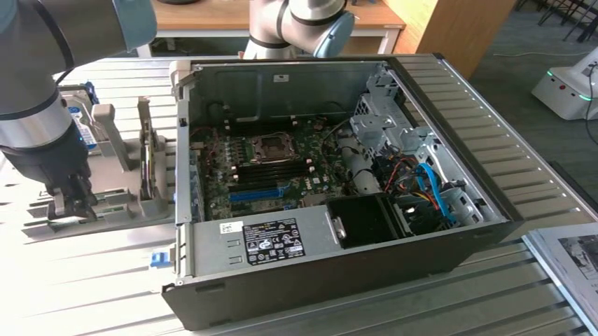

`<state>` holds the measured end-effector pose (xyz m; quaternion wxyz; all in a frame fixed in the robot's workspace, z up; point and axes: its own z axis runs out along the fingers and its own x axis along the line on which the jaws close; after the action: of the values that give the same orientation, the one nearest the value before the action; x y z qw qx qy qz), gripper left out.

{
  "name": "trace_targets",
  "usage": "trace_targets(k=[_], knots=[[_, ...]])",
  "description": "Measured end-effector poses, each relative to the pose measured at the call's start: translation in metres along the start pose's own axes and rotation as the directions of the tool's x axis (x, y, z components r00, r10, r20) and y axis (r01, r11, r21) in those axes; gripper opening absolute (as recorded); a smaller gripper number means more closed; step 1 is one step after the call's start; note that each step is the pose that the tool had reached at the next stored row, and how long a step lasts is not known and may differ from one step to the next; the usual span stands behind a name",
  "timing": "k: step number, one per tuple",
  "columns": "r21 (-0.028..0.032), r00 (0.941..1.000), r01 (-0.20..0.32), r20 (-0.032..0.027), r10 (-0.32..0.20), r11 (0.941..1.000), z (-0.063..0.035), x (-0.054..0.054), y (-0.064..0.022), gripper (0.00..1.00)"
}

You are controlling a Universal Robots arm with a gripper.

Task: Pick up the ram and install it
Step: 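Pick up the ram and move it above insertion slot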

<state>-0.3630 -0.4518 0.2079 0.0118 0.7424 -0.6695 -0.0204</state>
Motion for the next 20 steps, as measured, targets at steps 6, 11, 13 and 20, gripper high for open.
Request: trace_targets(k=[6,11,13,20], knots=[[0.0001,1.0000,0.000,0.0001,0.000,1.0000,0.0001,0.0000,0.0000,0.36],[0.0001,1.0000,0.000,0.0001,0.000,1.0000,0.0001,0.0000,0.0000,0.21],[0.0001,1.0000,0.000,0.0001,0.000,1.0000,0.0001,0.0000,0.0000,0.21],[0.0002,1.0000,0.000,0.0001,0.000,1.0000,0.0002,-0.0023,-0.0003,0.21]])
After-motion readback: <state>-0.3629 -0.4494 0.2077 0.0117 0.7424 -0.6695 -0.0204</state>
